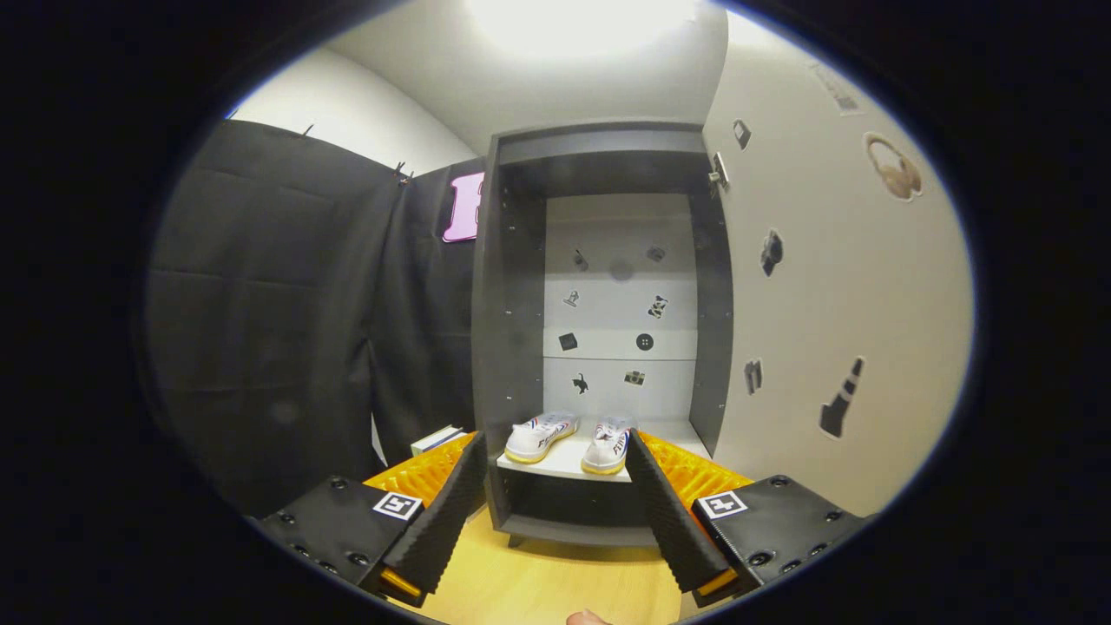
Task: Open the shoe cabinet door, grab the shoes and put them into the shoe cabinet, then close the shoe cabinet door.
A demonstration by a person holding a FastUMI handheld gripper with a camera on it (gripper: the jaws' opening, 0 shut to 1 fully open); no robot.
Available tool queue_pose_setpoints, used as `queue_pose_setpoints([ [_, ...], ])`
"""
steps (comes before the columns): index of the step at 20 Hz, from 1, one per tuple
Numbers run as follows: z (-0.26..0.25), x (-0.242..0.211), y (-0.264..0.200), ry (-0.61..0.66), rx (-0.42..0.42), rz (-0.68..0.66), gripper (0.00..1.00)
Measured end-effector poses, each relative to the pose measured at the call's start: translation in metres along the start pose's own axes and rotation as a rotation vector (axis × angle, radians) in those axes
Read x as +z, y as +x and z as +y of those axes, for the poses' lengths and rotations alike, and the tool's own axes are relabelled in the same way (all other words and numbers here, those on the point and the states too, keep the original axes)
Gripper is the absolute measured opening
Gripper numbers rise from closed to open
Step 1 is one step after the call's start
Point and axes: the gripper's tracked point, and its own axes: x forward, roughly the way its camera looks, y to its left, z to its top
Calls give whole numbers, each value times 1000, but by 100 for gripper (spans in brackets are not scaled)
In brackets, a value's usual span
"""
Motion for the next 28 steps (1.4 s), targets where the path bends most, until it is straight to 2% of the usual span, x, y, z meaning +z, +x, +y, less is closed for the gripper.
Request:
queue_pose_setpoints([
  [3,-8,9,-45,-3,-8,-22,99],
  [9,-56,34,-123,-36,-79,-64,99],
  [13,-77,43,-157,-18,-87,-80,99],
  [17,-124,42,-183,16,-129,-77,99],
  [21,-178,36,-194,80,-177,-73,99],
  [23,-197,27,-184,111,-191,-64,98],
  [26,-221,15,-173,153,-178,-38,98],
  [28,-226,12,-166,174,-139,-25,98],
])
